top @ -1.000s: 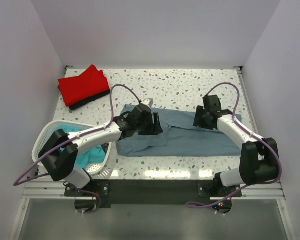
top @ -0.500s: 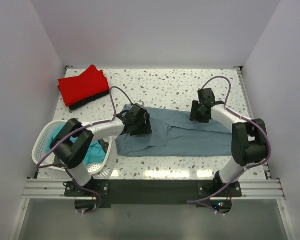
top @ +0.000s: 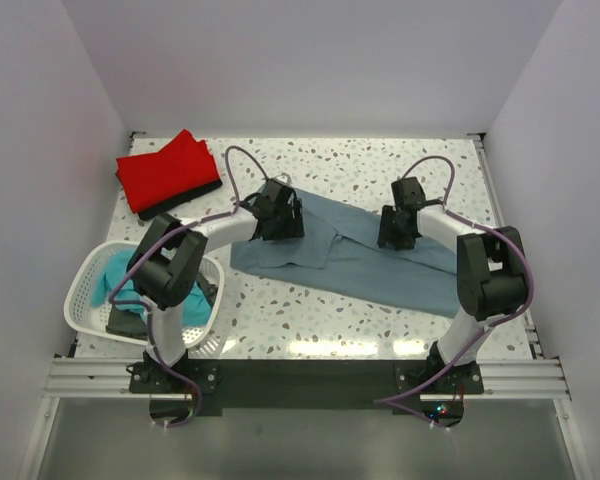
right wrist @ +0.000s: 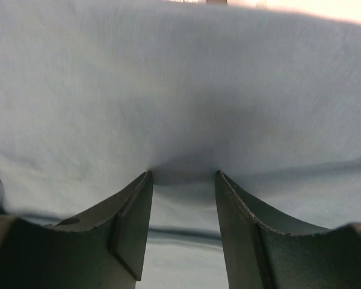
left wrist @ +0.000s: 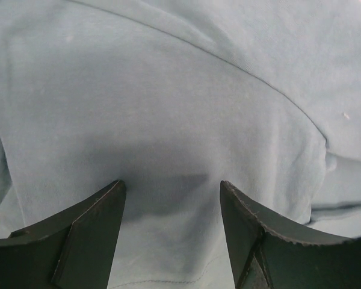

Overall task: Fold and stack the t-shirts
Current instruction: Fold the tshirt

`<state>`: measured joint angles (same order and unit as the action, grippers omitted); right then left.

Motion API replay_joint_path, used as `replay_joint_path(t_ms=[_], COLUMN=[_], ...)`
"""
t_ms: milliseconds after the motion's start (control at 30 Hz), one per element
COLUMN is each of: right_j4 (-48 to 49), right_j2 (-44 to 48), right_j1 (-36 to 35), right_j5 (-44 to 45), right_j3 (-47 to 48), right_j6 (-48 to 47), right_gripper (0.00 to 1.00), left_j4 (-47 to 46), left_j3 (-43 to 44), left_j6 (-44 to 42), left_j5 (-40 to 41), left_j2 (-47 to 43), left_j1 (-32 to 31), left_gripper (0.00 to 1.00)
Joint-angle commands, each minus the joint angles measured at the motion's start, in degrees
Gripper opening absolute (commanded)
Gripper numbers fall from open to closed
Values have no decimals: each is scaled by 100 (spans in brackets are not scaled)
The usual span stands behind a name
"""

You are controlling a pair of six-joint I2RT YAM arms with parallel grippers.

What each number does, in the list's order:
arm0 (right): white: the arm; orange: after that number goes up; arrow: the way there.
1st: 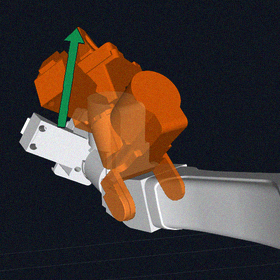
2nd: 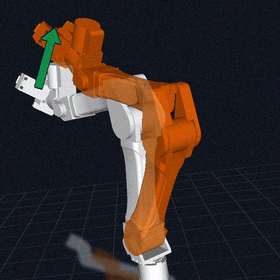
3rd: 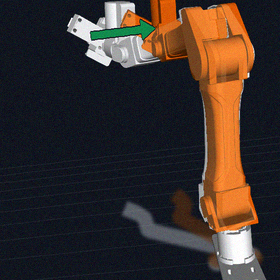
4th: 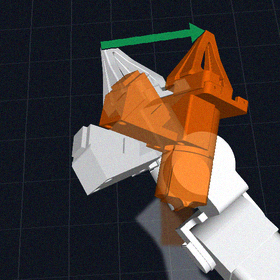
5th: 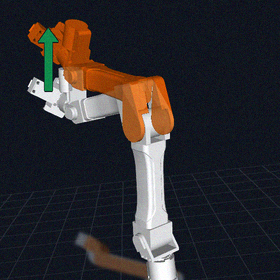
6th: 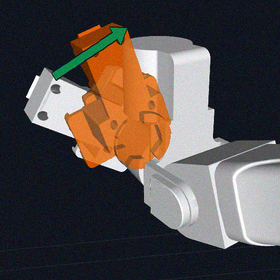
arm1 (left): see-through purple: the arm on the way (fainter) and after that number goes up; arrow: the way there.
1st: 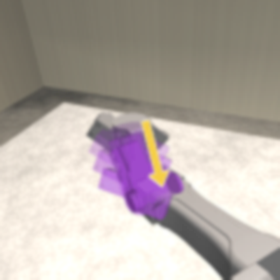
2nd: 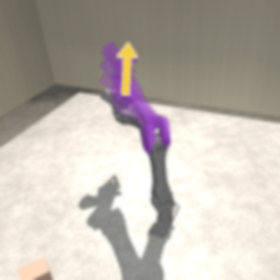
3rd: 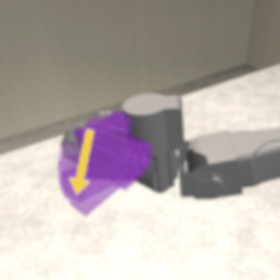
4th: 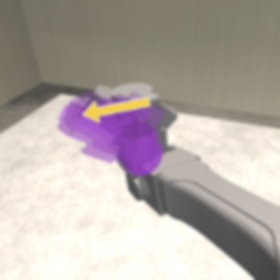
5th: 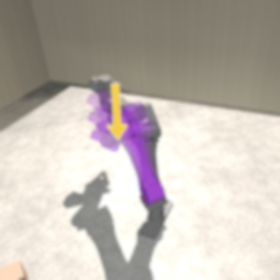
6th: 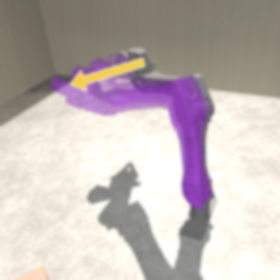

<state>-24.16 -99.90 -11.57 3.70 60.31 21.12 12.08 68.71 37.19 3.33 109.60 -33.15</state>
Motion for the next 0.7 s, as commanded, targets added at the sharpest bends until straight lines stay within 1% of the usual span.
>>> replay_joint_path(t_ms=[0,100,133,167,233,267,333,367,467,567,667], right_j4=[-387,-484,-484,-467,-467,-440,-458,-519,-546,-432,-388], right_j2=[-12,31,40,58,146,172,234,243,313,436,480], right_j1=[-12,-12,-29,-20,-47,-47,-47,-55,-47,-47,-47], right_j5=[-1,-124,-307,-361,-362,-362,-336,-257,-203,-274,-362], right_j3=[191,156,130,78,-19,-46,-38,-2,147,200,218], right_j6=[137,295,348,435,506,533,489,385,78,-126,-170], right_gripper=[49,49,49,49,49,49,49,49,49,50,50], left_j4=[286,462,523,541,646,716,953,1007,1183,1402,1543], left_j3=[388,1020,1178,1519,1890,2292,2716,3066,3577,3842,3721], left_j6=[-501,-625,-669,-713,-914,-967,-1099,-1196,-1345,-1390,-1294], left_j5=[71,19,-34,-43,-43,-43,-43,-35,97,351,554], left_j2=[693,1141,1351,1458,1782,1888,2160,2214,2268,2110,1785], left_j1=[352,546,607,616,634,634,634,634,634,634,643], left_gripper=[70,70,69,70,70,69,70,70,70,70,70])
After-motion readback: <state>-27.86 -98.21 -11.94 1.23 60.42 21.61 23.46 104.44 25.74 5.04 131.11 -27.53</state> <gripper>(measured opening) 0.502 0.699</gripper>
